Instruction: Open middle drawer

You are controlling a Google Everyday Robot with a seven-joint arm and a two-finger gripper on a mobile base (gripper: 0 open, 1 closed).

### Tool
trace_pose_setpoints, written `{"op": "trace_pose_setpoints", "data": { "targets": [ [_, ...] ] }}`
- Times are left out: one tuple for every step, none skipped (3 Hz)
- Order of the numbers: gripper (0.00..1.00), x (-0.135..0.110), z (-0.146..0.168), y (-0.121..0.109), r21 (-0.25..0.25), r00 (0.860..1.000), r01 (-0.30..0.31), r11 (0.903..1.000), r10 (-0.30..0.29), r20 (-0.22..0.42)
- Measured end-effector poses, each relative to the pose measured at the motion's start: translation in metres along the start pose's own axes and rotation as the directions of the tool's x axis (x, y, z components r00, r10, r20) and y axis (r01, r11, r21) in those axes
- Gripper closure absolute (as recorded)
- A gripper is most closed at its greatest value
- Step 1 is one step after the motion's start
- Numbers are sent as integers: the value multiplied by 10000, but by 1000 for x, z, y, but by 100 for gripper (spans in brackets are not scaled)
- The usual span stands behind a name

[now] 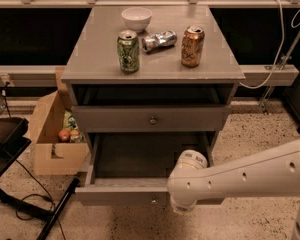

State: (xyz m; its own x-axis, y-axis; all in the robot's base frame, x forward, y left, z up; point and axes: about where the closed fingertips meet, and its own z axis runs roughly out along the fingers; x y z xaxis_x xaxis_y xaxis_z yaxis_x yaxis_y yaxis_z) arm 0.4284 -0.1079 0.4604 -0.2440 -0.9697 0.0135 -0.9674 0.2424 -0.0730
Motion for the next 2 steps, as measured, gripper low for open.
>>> {"op": "trace_pose_setpoints", "data": {
  "targets": [
    [62, 0, 0, 0, -2, 10000, -10, 10000, 10, 3],
    [39, 1, 1, 1, -17, 10000, -6, 10000, 6, -7]
  ]
}}
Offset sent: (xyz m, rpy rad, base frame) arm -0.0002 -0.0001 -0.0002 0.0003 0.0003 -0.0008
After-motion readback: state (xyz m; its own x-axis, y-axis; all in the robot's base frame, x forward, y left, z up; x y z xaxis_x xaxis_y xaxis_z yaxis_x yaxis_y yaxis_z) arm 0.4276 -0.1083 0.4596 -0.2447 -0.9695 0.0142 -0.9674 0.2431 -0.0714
